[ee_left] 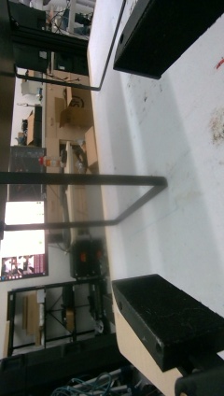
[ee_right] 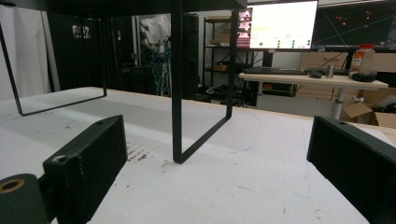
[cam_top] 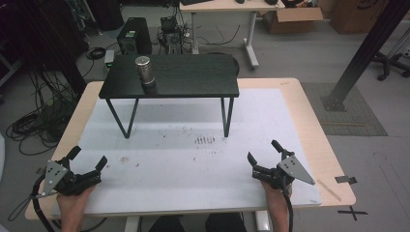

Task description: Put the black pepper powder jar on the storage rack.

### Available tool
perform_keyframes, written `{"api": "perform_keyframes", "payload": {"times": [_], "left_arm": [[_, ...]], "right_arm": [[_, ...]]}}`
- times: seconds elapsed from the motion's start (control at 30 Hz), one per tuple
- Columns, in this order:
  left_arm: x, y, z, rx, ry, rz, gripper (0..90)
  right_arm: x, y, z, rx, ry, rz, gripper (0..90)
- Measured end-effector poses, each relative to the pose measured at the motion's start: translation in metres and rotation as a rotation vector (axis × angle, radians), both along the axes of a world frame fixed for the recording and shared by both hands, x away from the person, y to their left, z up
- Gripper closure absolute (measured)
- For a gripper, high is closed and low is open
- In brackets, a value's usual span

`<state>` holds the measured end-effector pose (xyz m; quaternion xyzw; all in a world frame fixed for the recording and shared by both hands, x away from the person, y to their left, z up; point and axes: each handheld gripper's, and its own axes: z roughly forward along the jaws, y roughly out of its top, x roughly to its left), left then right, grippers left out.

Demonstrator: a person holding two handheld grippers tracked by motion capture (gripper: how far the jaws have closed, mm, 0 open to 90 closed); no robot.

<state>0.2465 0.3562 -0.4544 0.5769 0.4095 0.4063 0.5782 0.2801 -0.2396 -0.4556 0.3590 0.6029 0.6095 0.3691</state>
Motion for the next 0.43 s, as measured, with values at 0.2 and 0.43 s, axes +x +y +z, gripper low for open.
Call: {"api": "perform_keyframes", "payload": {"times": [0.2, 0.43], "left_arm": [[0.0003, -0.0002, 0.0001, 0.002, 0.004, 0.001, 0.3], [-0.0003, 0.0004, 0.0, -0.002, -0.003, 0.0, 0.3]], "right_arm": [[0.0, 0.0, 0.0, 0.0, 0.0, 0.0, 4.8], [0.0001, 0.0001, 0.0001, 0.0, 0.001, 0.001, 4.8]]}}
